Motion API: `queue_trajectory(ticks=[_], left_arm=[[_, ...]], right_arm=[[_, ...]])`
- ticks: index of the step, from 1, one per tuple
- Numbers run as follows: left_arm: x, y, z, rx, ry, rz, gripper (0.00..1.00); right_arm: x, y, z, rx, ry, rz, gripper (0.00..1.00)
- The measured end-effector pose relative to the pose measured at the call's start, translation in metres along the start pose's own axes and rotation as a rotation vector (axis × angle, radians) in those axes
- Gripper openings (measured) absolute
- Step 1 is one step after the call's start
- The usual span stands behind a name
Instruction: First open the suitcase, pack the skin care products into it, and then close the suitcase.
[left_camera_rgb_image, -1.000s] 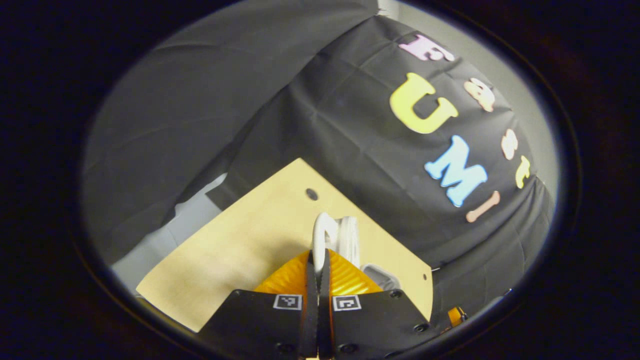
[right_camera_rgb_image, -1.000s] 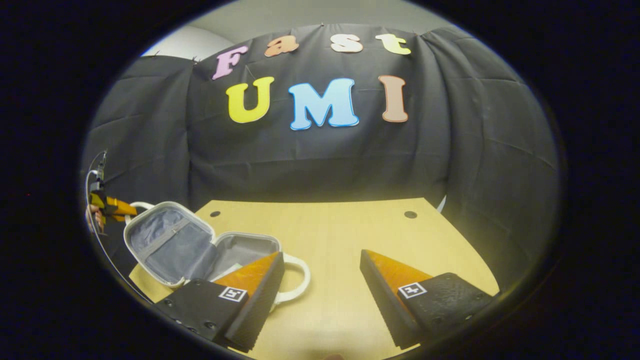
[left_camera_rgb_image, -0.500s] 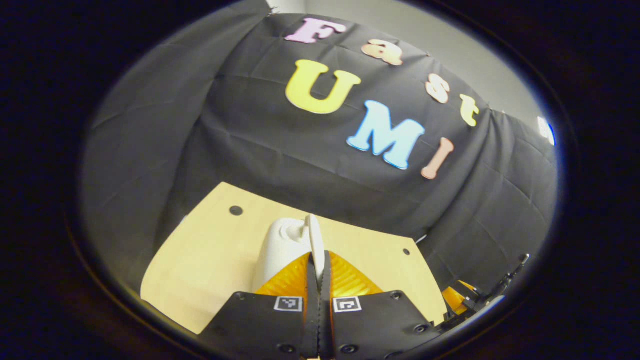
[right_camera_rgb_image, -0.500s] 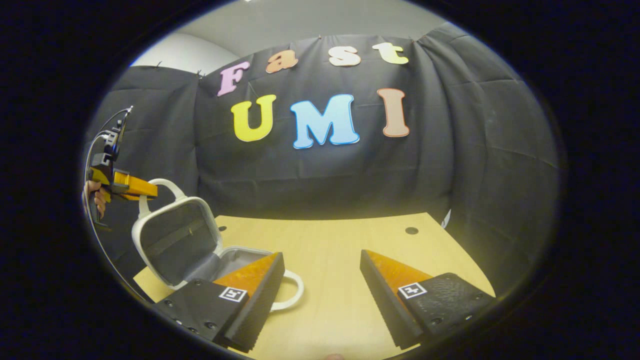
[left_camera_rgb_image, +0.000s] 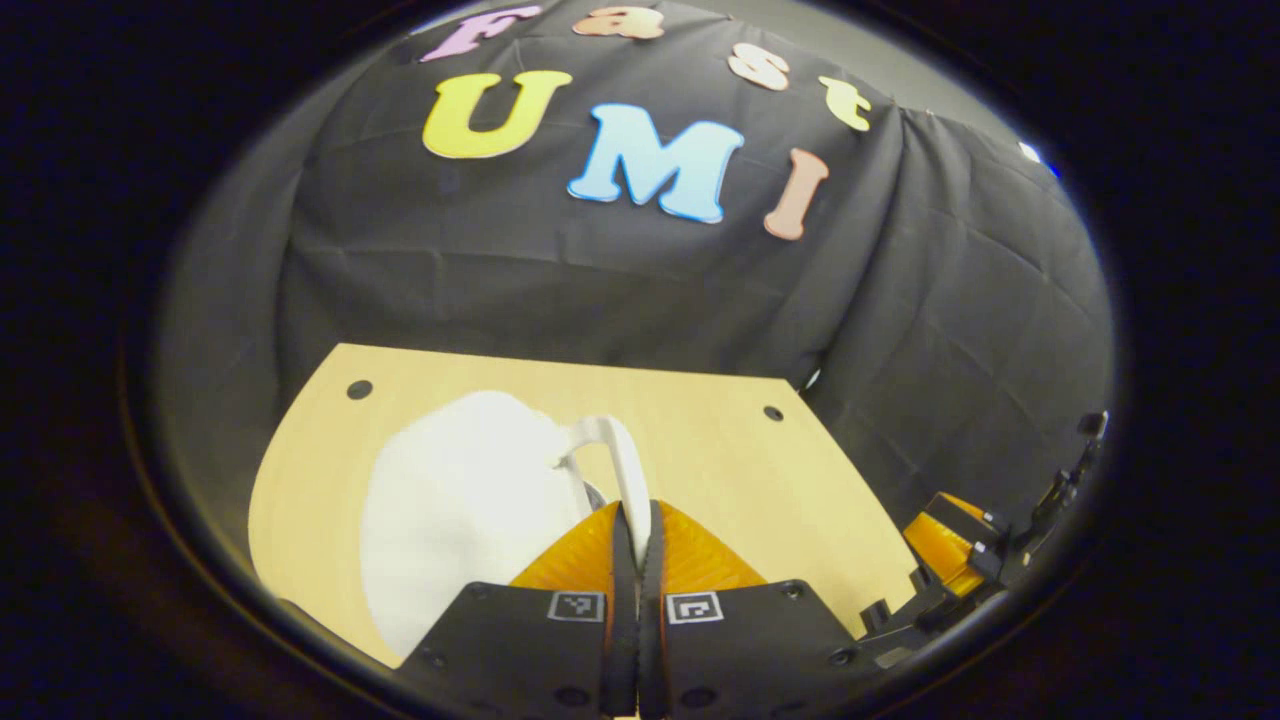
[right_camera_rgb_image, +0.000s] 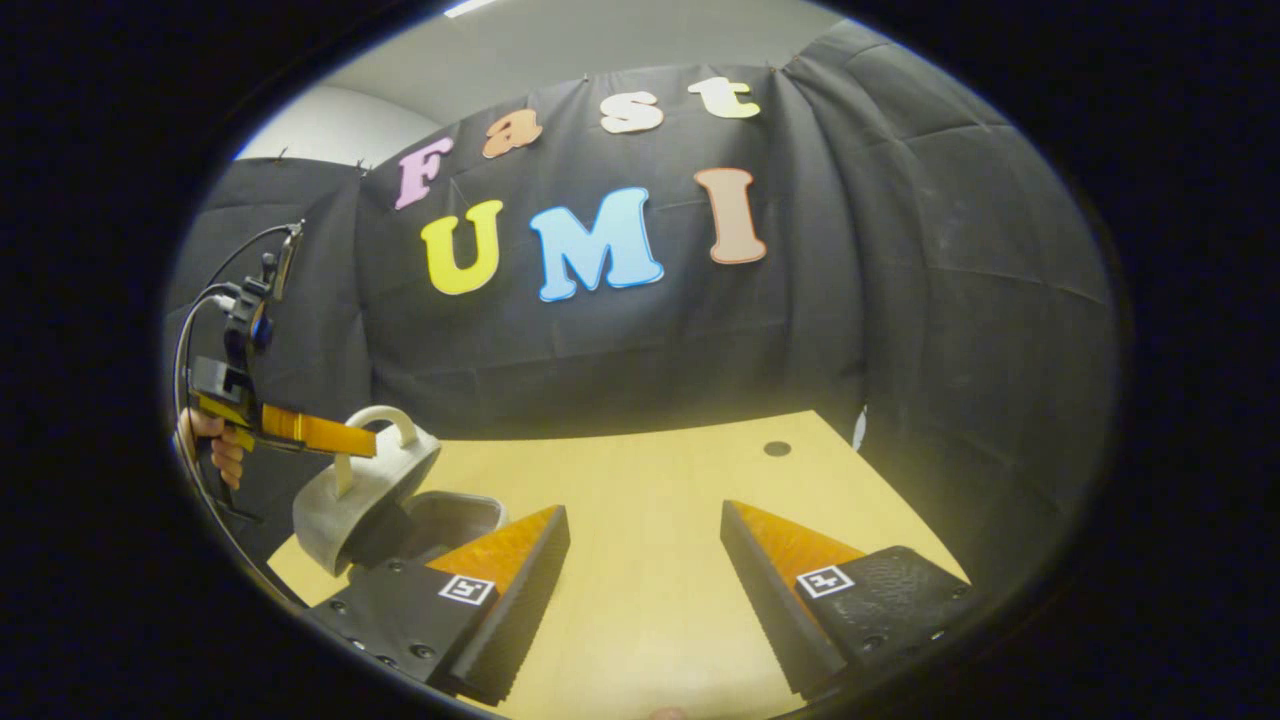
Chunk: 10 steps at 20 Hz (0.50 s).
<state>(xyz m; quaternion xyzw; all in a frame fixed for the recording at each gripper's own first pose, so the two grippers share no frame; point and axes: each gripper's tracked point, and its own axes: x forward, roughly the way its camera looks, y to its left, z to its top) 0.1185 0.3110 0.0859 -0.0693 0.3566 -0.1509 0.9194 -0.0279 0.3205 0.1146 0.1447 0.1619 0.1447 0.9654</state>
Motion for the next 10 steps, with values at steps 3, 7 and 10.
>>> queue_trajectory(ticks=[3, 7, 10], left_arm=[[0.039, -0.021, -0.041, 0.029, 0.067, 0.030, 0.08], [0.083, -0.035, -0.083, 0.055, 0.125, 0.087, 0.08], [0.107, -0.034, -0.108, 0.053, 0.180, 0.100, 0.09]], right_arm=[[0.002, -0.018, -0.005, -0.037, 0.017, 0.006, 0.93], [0.007, -0.033, 0.001, -0.037, 0.009, 0.025, 0.93], [0.010, -0.040, 0.006, -0.030, -0.003, 0.011, 0.93]])
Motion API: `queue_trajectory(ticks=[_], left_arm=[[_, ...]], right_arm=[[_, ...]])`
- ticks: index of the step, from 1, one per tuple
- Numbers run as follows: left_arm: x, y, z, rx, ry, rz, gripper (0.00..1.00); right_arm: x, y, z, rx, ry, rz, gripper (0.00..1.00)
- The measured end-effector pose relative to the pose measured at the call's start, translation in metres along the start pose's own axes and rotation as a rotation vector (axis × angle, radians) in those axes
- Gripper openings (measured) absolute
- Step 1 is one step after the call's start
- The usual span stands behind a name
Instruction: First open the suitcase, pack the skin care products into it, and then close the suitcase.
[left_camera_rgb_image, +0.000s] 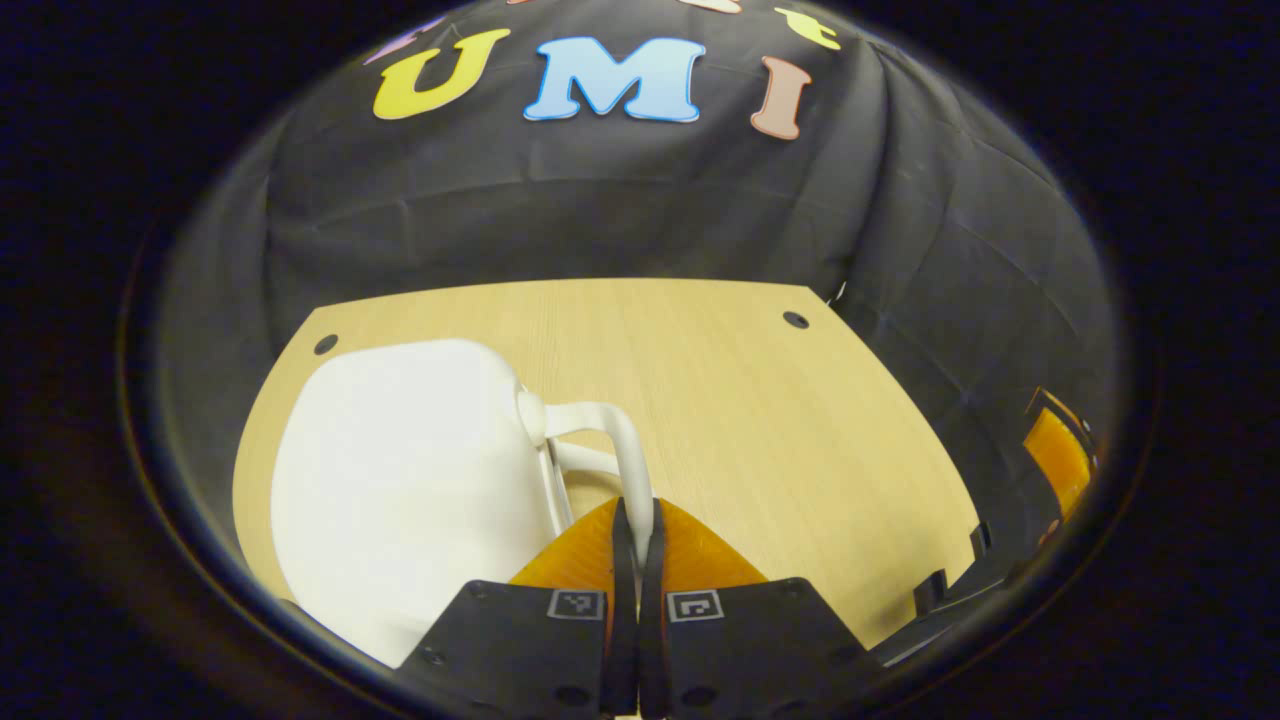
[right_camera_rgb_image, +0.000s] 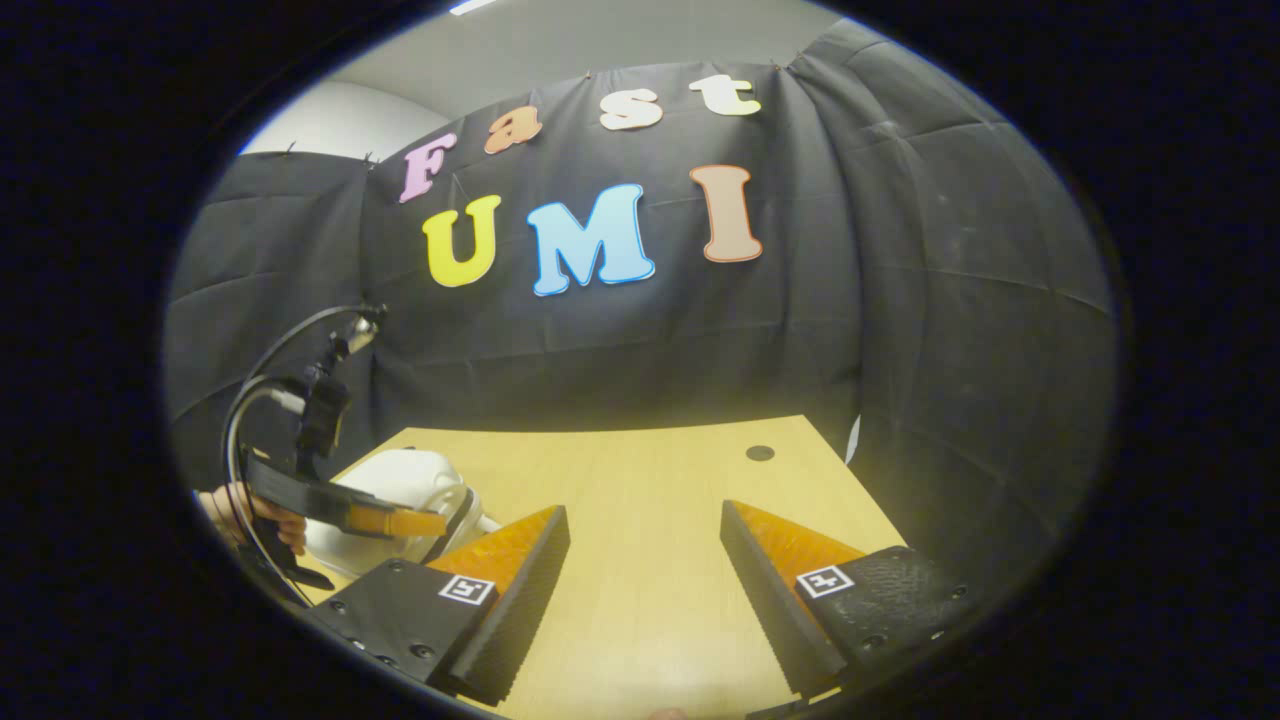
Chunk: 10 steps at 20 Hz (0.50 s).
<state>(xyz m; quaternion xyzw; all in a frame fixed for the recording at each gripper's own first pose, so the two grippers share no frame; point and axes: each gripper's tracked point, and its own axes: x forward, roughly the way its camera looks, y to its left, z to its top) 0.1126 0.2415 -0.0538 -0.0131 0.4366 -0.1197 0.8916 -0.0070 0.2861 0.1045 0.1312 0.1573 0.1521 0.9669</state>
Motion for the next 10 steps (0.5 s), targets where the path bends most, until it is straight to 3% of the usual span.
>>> queue_trajectory(ticks=[3, 6, 7, 10], left_arm=[[0.011, -0.006, -0.011, 0.022, 0.016, 0.008, 0.09], [0.014, -0.015, -0.011, 0.051, 0.001, -0.004, 0.16], [0.013, -0.015, -0.011, 0.048, -0.009, 0.003, 0.25], [-0.003, -0.015, 0.012, 0.022, -0.122, 0.007, 0.43]], right_arm=[[0.007, 0.002, -0.003, 0.007, 0.019, -0.011, 0.93], [0.007, 0.005, 0.000, 0.005, 0.025, -0.013, 0.93], [0.008, 0.006, 0.002, 0.004, 0.024, -0.016, 0.93], [0.007, 0.012, 0.006, -0.015, 0.012, -0.017, 0.89]])
